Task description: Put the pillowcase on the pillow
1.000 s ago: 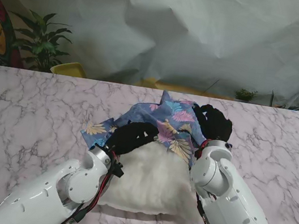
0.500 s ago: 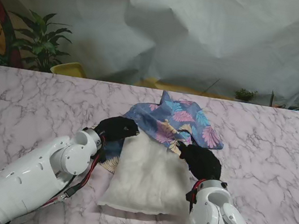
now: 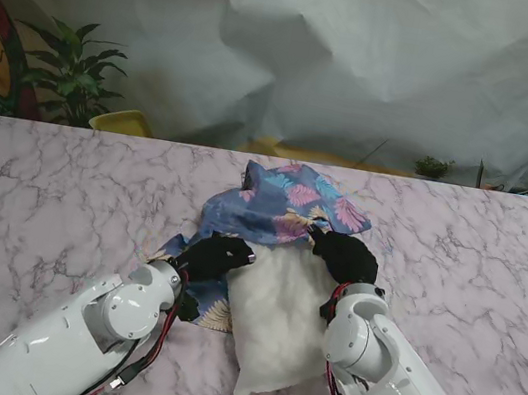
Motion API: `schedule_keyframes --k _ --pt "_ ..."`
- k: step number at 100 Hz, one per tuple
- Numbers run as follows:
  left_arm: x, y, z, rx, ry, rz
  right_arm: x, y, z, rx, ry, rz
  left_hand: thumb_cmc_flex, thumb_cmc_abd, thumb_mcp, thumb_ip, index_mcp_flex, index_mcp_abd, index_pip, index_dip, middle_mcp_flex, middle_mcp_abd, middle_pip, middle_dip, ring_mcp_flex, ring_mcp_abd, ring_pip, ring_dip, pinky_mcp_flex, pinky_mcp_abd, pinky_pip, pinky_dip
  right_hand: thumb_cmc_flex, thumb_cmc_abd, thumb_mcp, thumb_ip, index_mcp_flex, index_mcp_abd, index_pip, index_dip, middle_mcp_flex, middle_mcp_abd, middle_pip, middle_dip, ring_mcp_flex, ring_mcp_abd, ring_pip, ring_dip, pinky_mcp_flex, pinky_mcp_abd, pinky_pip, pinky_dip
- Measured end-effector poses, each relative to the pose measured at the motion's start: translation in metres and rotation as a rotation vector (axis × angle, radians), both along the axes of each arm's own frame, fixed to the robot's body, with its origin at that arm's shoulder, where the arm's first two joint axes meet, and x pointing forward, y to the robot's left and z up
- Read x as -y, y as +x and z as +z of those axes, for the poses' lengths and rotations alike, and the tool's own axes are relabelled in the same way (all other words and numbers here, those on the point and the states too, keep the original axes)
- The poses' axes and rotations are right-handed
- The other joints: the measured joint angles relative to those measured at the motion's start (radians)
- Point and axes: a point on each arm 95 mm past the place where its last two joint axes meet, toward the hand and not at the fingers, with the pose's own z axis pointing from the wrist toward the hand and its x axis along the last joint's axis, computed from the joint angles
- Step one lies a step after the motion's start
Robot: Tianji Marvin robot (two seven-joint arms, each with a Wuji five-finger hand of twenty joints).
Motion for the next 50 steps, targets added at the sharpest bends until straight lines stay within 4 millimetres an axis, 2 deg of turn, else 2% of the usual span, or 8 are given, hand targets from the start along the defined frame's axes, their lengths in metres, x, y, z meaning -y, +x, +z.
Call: schedule_keyframes --k 12,22,27,37,42,50 --pt "0.008 0.000 -0.001 0.034 0.000 0.047 0.000 0.011 0.006 0.028 -0.028 0.008 0.000 0.000 0.000 0.000 0.000 0.006 -0.001 -0.007 0.000 0.001 0.012 0.009 0.001 0.001 0.001 0.001 -0.004 0.002 0.000 -0.002 0.000 0.000 0.000 0.000 -0.026 0.000 -0.003 0.000 -0.019 -0.011 0.000 0.000 -0.001 0.000 0.000 -0.001 -0.002 0.000 0.000 0.000" --pt "0.014 0.004 -0.002 0.066 0.040 0.079 0.001 0.007 0.020 0.034 -0.077 0.044 0.001 0.000 0.000 0.000 0.000 0.007 -0.002 -0.008 0.008 -0.001 0.025 0.013 -0.007 0.002 0.015 0.001 -0.024 0.004 0.000 -0.003 0.001 -0.022 -0.002 0.000 -0.063 0.000 -0.011 -0.002 -0.057 -0.022 -0.004 -0.012 -0.025 0.000 -0.041 -0.014 -0.024 0.000 -0.004 -0.003" --pt "0.016 0.007 -0.001 0.067 0.046 0.084 0.003 -0.003 0.033 0.040 -0.089 0.066 0.001 0.000 0.000 0.000 0.000 0.007 -0.002 -0.008 0.008 -0.002 0.026 0.013 -0.007 0.002 0.015 0.001 -0.025 0.004 0.000 -0.002 -0.024 -0.045 -0.001 0.000 -0.097 0.000 -0.044 -0.012 -0.086 -0.025 -0.012 -0.007 -0.045 -0.002 -0.067 -0.016 -0.042 -0.001 -0.010 -0.003" --pt "0.019 0.012 0.003 0.072 0.041 0.087 0.007 -0.036 0.062 0.121 -0.210 0.100 0.002 0.000 0.000 0.000 0.000 0.002 -0.002 -0.008 0.009 -0.011 0.036 0.013 -0.007 0.000 0.053 0.018 -0.022 -0.003 0.078 0.013 -0.086 -0.117 0.000 0.004 -0.207 0.000 -0.087 -0.017 -0.204 -0.038 -0.015 -0.002 -0.122 -0.051 -0.067 -0.016 -0.097 -0.022 -0.044 -0.003" --pt "0.020 0.014 0.006 0.075 0.035 0.090 0.011 -0.051 0.070 0.169 -0.288 0.105 0.002 0.000 0.000 0.000 0.004 -0.014 0.005 -0.008 0.011 -0.013 0.050 0.016 -0.003 -0.020 0.096 0.052 -0.002 -0.029 0.138 0.029 -0.112 -0.148 -0.003 0.013 -0.281 0.000 -0.129 -0.027 -0.291 -0.038 -0.016 0.004 -0.198 -0.056 -0.089 -0.015 -0.146 -0.025 -0.075 -0.003" --pt "0.019 0.015 0.011 0.111 0.021 0.112 0.018 -0.068 0.073 0.231 -0.335 0.119 0.002 -0.001 0.000 0.000 0.056 -0.043 0.035 -0.008 0.038 -0.026 0.091 0.042 0.035 -0.060 0.184 0.117 0.030 -0.071 0.233 0.051 -0.129 -0.172 -0.001 0.013 -0.364 0.001 -0.183 -0.043 -0.410 -0.035 -0.030 0.011 -0.315 -0.066 -0.124 -0.025 -0.221 -0.027 -0.130 -0.003"
